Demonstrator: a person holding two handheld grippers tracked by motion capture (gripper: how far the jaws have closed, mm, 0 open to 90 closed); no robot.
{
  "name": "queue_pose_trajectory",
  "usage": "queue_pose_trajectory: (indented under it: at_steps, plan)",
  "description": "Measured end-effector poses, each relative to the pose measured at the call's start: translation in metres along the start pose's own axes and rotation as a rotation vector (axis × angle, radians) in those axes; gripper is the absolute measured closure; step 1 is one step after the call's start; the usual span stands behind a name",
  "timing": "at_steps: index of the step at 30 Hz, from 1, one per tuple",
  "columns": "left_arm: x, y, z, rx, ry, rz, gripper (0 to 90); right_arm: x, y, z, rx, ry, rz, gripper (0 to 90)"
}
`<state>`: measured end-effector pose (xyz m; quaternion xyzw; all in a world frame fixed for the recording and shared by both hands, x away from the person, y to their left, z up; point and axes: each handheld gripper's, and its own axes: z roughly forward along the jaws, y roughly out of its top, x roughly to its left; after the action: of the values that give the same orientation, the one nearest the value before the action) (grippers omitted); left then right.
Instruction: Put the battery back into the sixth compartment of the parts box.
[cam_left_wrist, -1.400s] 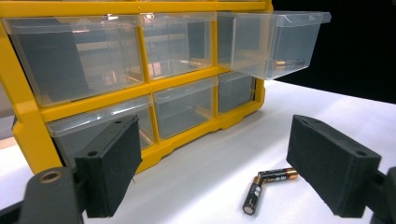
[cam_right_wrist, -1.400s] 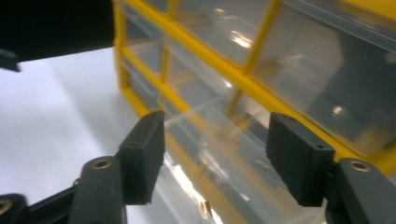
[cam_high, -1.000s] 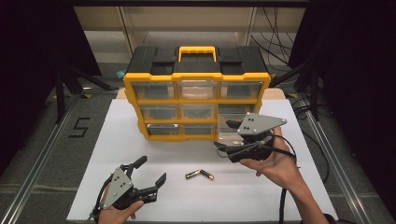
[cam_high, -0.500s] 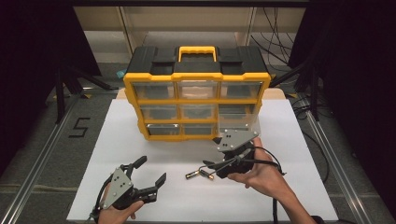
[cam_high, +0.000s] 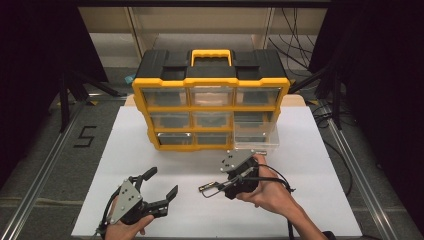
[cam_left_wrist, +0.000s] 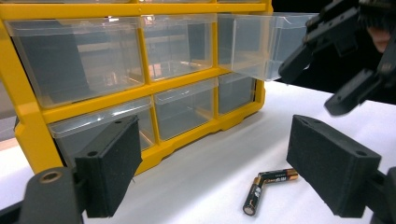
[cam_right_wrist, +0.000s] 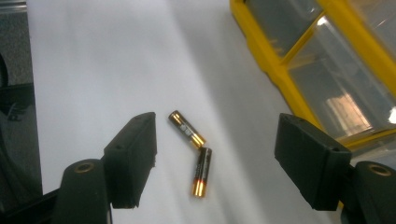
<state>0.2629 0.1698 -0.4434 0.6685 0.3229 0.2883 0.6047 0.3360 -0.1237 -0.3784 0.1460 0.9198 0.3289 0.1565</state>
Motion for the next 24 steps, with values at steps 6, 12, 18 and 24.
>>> queue_pose_trajectory:
  at_steps: [6,12,18,24]
  plan:
    - [0.0,0.0,0.0,-0.007,-0.003,-0.002,17.2,0.003,-0.005,0.015,0.048,0.02,-0.004,30.9]
    - [0.0,0.0,0.0,-0.003,-0.002,-0.001,17.2,0.003,-0.012,0.027,0.093,0.037,0.002,31.0]
    - [0.0,0.0,0.0,0.001,-0.001,0.001,17.2,0.001,-0.019,0.038,0.13,0.048,0.008,31.2]
    - [0.0,0.0,0.0,0.001,-0.001,0.001,17.2,0.001,-0.023,0.046,0.156,0.06,0.023,31.7]
